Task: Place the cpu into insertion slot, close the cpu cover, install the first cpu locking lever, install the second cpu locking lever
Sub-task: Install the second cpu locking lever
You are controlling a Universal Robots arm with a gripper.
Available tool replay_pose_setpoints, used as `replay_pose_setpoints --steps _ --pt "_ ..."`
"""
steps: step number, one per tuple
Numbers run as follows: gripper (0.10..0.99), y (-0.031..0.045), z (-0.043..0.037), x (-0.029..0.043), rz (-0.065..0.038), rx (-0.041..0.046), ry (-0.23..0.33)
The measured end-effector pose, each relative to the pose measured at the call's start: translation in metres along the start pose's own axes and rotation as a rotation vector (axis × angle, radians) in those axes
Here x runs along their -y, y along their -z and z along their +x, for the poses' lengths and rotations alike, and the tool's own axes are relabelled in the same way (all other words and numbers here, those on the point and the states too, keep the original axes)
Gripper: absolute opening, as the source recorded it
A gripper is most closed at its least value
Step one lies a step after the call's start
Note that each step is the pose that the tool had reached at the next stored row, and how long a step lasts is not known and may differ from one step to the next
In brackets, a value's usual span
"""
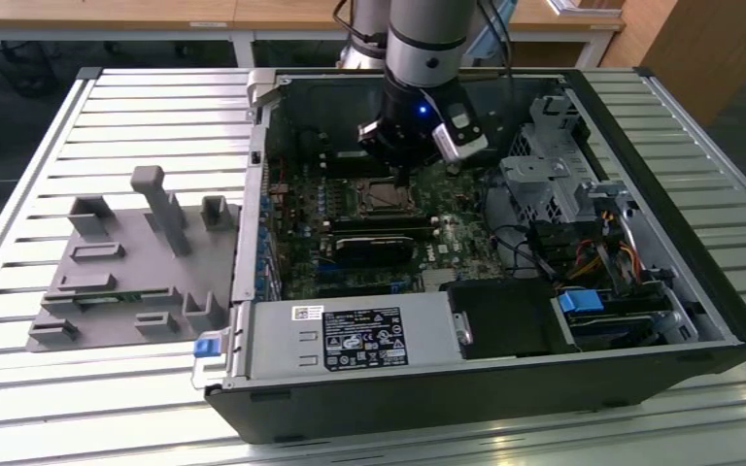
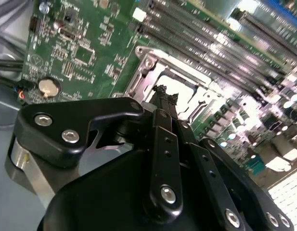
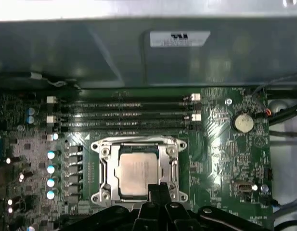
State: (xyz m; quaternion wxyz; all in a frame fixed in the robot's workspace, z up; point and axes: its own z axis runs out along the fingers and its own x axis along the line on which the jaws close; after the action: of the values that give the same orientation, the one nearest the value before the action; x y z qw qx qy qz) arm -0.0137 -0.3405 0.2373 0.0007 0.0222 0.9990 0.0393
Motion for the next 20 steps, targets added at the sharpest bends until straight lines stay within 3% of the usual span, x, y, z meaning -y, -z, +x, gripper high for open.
replay_pose_setpoints --steps 2,4,6,10,15,20 --pt "0.106 0.0000 0.0000 0.0027 -0.021 -0.0010 0.000" --pt "0.106 -0.0001 -0.0001 0.0047 -0.052 -0.0023 0.000" --pt "0.106 -0.0003 -0.0002 0.0059 -0.068 -0.0031 0.000" --pt "0.106 -0.0014 -0.0003 0.0098 -0.069 -0.0032 0.000" --pt "0.106 -0.0030 -0.0005 0.0218 -0.069 -0.0032 0.000" --pt "0.106 -0.0030 -0.0007 0.0293 -0.069 -0.0032 0.000"
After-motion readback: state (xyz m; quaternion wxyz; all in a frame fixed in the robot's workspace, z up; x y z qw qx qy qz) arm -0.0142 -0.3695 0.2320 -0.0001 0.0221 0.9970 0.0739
